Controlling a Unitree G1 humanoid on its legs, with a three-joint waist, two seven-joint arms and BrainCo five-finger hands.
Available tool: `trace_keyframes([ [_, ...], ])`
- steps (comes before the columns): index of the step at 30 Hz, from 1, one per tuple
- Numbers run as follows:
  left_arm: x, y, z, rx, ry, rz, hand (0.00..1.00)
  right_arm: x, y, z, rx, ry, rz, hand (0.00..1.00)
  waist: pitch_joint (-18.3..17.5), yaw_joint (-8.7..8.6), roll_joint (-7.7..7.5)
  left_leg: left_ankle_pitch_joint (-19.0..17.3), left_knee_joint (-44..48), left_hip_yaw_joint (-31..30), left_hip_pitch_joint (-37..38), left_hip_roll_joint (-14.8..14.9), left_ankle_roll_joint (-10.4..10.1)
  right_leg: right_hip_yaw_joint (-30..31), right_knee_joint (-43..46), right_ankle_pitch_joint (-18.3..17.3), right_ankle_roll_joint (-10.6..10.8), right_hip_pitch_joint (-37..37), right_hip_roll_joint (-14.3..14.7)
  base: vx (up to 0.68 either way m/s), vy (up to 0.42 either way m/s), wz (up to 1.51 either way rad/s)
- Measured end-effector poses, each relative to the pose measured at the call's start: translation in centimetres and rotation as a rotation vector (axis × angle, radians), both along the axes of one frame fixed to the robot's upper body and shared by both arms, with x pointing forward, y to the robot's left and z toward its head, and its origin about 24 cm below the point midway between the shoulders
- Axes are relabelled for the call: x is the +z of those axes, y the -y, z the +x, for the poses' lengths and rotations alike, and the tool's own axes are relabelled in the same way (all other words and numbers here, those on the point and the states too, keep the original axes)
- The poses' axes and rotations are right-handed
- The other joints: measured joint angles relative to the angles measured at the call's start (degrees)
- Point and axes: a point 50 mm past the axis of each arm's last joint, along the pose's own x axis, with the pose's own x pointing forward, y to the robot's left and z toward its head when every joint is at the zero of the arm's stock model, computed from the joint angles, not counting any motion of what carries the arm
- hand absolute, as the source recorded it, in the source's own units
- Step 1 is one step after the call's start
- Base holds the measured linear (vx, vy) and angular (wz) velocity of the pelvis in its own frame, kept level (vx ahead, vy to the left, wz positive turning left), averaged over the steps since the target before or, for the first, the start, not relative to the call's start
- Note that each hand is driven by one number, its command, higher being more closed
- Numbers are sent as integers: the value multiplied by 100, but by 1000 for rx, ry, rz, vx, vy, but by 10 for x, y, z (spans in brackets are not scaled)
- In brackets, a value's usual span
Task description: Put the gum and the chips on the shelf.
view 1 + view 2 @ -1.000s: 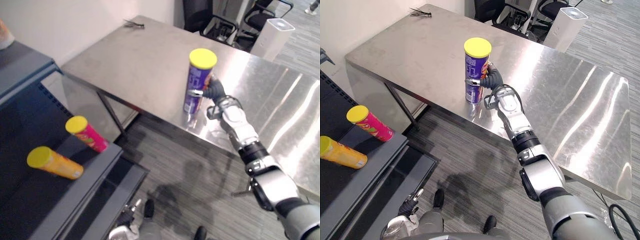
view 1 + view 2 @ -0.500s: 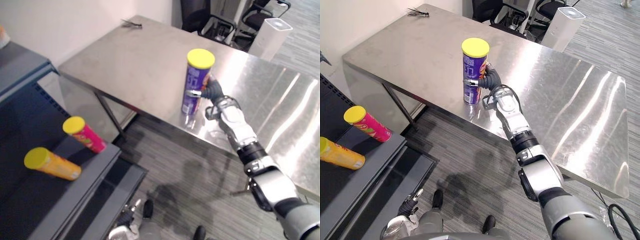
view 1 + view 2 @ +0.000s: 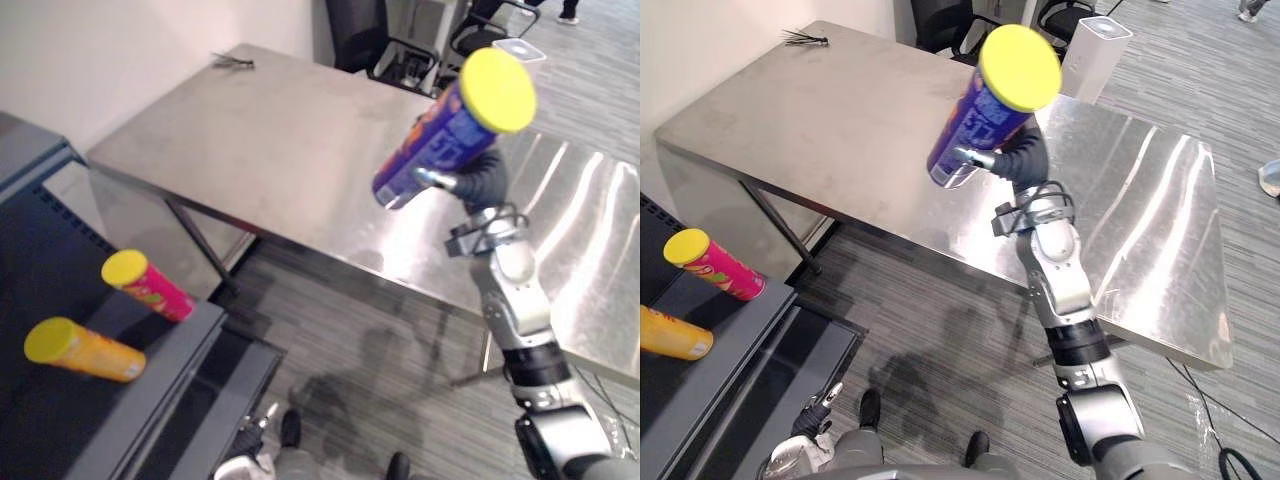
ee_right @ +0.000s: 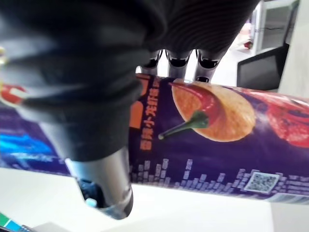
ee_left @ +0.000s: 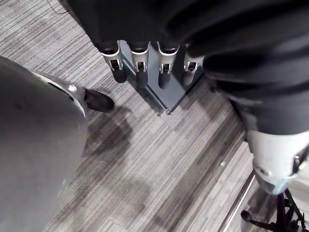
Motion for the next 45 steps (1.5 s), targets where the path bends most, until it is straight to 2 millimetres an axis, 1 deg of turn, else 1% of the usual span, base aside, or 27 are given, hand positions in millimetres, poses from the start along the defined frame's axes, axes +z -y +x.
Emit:
trace_keyframes([
  [1,0,0,-1,-4,-5,3,0,0,4,-2,-10,7,4,100,-20,-40,-3,-1,-2,-1,0,0,0,0,0,0,0,0,1,-11,-2,-5],
  [3,-2,-1,-4,-3,-18,4,0,0,21,-12,-61,28,-1,100,-88,-101,-10,-3,-2,28,5,5,1,38,13,0,0,-24,3,-9,0,-6],
  [4,-2,-1,-5,-5,-21,5,0,-1,26,-14,-77,29,-2,100,-114,-108,-13,-4,-2,40,6,6,1,49,15,1,1,-31,3,-5,0,-11],
  [6,-3,-1,-7,-5,-28,4,0,-7,41,-21,-131,19,-5,100,-188,-124,-19,-22,-2,115,53,13,-3,116,29,3,2,-39,4,-3,-1,-15],
  [9,-5,-1,-13,-3,-44,4,0,-13,51,-25,-168,5,5,100,-291,-223,-17,-39,-7,132,80,7,-2,139,27,4,5,-42,4,-7,-2,-5],
  [10,-5,-2,-15,-3,-49,6,0,-14,58,-30,-192,7,10,100,-321,-262,-15,-43,-7,141,82,7,-3,154,28,4,5,-50,4,2,1,-4],
  [12,-5,-2,-15,-5,-51,7,0,-15,65,-35,-217,17,15,100,-327,-274,-11,-45,-6,153,86,8,-4,172,29,7,9,-58,4,1,2,-4],
  [13,-5,-2,-16,-25,-57,19,0,-18,69,-38,-235,13,18,100,-359,-312,-5,-45,-3,160,88,7,-4,180,29,8,10,-62,6,1,0,-3],
  [16,-6,-2,-19,-33,-67,24,0,-22,72,-39,-242,-1,16,100,-413,-385,7,-56,5,202,118,4,1,220,28,10,11,-60,11,10,-2,-8],
  [21,-7,-1,-23,-34,-77,20,0,-28,83,-46,-288,-21,18,100,-487,-412,72,-105,1,315,190,-7,11,329,27,17,22,-58,-1,7,5,-10],
  [29,-8,1,-27,-45,-83,6,0,-30,88,-51,-310,-24,19,100,-560,-415,174,-111,14,338,233,-9,8,355,70,13,21,-53,-7,2,0,-1],
  [30,-8,2,-27,-58,-85,10,0,-31,89,-51,-312,-28,19,100,-562,-415,187,-111,16,331,247,-14,8,353,193,-34,7,-74,-23,0,0,0],
  [31,-8,2,-26,-65,-85,13,0,-32,89,-52,-315,-33,21,100,-561,-415,187,-110,17,306,264,-36,9,342,475,-182,11,-173,-66,-16,4,5],
  [32,-8,2,-26,-65,-85,13,0,-33,89,-52,-315,-35,22,100,-560,-415,186,-110,18,297,269,-45,9,338,587,-242,12,-206,-83,-29,-2,11],
  [34,-8,1,-26,-64,-84,15,0,-36,86,-51,-308,-43,39,100,-543,-408,145,-98,23,213,286,-167,23,323,1449,-679,15,-538,-273,-39,-13,24],
  [36,-7,0,-24,-61,-78,19,0,-39,79,-50,-286,-52,54,100,-435,-400,117,-153,328,25,149,-237,19,215,1935,-953,-4,-664,-427,-81,-54,52],
  [37,-4,-2,-19,-47,-54,24,0,-41,71,-48,-240,-65,77,100,-278,-397,181,-258,736,-232,-129,-213,-22,-10,2112,-1060,-64,-682,-431,-167,-110,71],
  [38,-4,-2,-18,-45,-51,24,0,-42,67,-47,-225,-69,79,100,-222,-398,229,-269,863,-379,-262,-183,-34,-140,2173,-1087,-96,-701,-412,-169,-110,98],
  [39,-3,0,-14,-42,-40,22,0,-43,63,-46,-207,-72,76,100,-129,-393,321,-221,998,-680,-540,-141,-83,-397,2321,-1159,-169,-791,-372,-160,-107,83],
  [40,-2,0,-13,-37,-31,21,0,-42,61,-46,-199,-71,74,100,-89,-387,359,-152,981,-811,-642,-129,-113,-510,2434,-1207,-211,-867,-367,-218,-165,104],
  [41,-1,1,-12,-23,-19,19,0,-39,58,-44,-184,-59,72,100,5,-374,457,41,858,-1033,-811,-105,-181,-746,2690,-1321,-294,-1024,-358,-219,-183,100],
  [42,-1,1,-12,2,-10,15,0,-34,57,-43,-180,-43,72,100,77,-318,559,83,610,-1173,-913,-28,-194,-991,2893,-1402,-427,-1129,-328,-259,-237,101],
  [43,-1,1,-13,17,-9,10,0,-33,57,-42,-181,-38,71,100,102,-283,604,-5,459,-1099,-926,31,-93,-1147,2910,-1424,-463,-1124,-317,-155,-178,131],
  [44,-1,0,-12,32,-7,7,0,-32,61,-43,-197,-36,72,100,160,-260,566,-465,428,-635,-1040,55,612,-1610,2742,-1446,-575,-1007,-478,-215,-166,172],
  [45,1,-1,-8,37,7,6,0,-29,70,-45,-236,-18,85,100,235,-270,438,-580,923,-57,-1277,-2,928,-2044,2713,-1442,-691,-938,-752,-155,-121,187],
])
